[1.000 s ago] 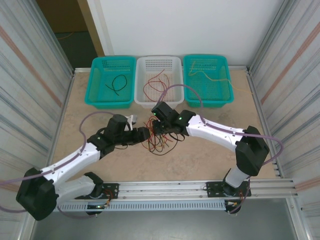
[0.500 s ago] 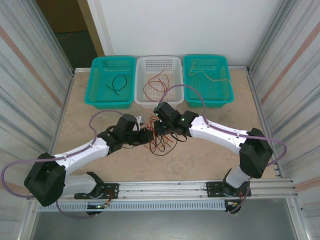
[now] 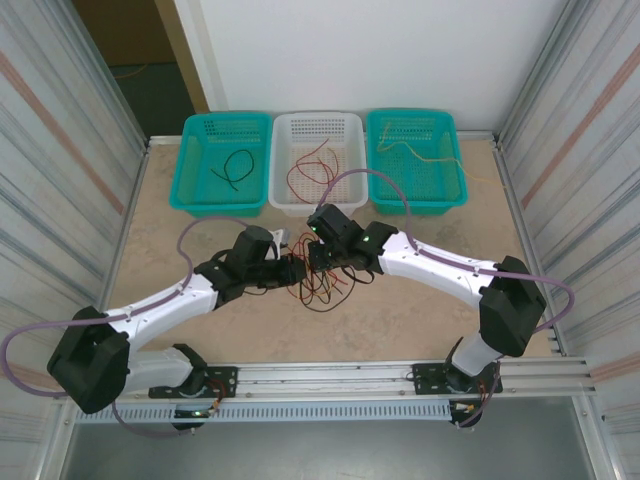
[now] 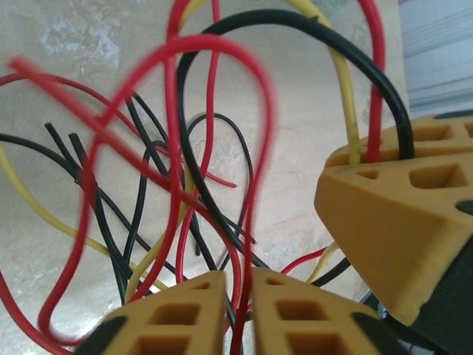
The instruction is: Untangle the cables
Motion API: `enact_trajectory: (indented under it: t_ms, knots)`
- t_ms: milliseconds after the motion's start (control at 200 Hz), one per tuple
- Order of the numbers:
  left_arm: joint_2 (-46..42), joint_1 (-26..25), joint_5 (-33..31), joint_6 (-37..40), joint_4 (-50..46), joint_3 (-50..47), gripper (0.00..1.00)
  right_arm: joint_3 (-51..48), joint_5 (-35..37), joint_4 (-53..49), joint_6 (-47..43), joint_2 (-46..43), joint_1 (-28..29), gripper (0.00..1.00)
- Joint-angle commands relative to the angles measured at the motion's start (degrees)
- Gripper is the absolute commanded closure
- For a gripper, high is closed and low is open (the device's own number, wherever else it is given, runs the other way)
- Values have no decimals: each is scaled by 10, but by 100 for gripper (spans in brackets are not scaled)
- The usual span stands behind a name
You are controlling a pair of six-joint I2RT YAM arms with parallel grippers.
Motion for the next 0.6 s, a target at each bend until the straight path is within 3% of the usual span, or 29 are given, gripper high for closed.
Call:
enact_trajectory:
  t_ms: [0,170,386,596]
  knots:
    - [-21,-2,-5,3,-12,16,94,-4,10,-7,-12,-21,3,100]
    - [-103,16,-39,-21,-62,35,100,-43,-4,20,4,-32,-18,100]
    - [-279,103,-137,-115,-178,11,100,-144,-77,105,53,-67,-84,100]
    - [-356,235,-81,-158,-268,-1,100,-195,-113,135,71,-82,-117,99]
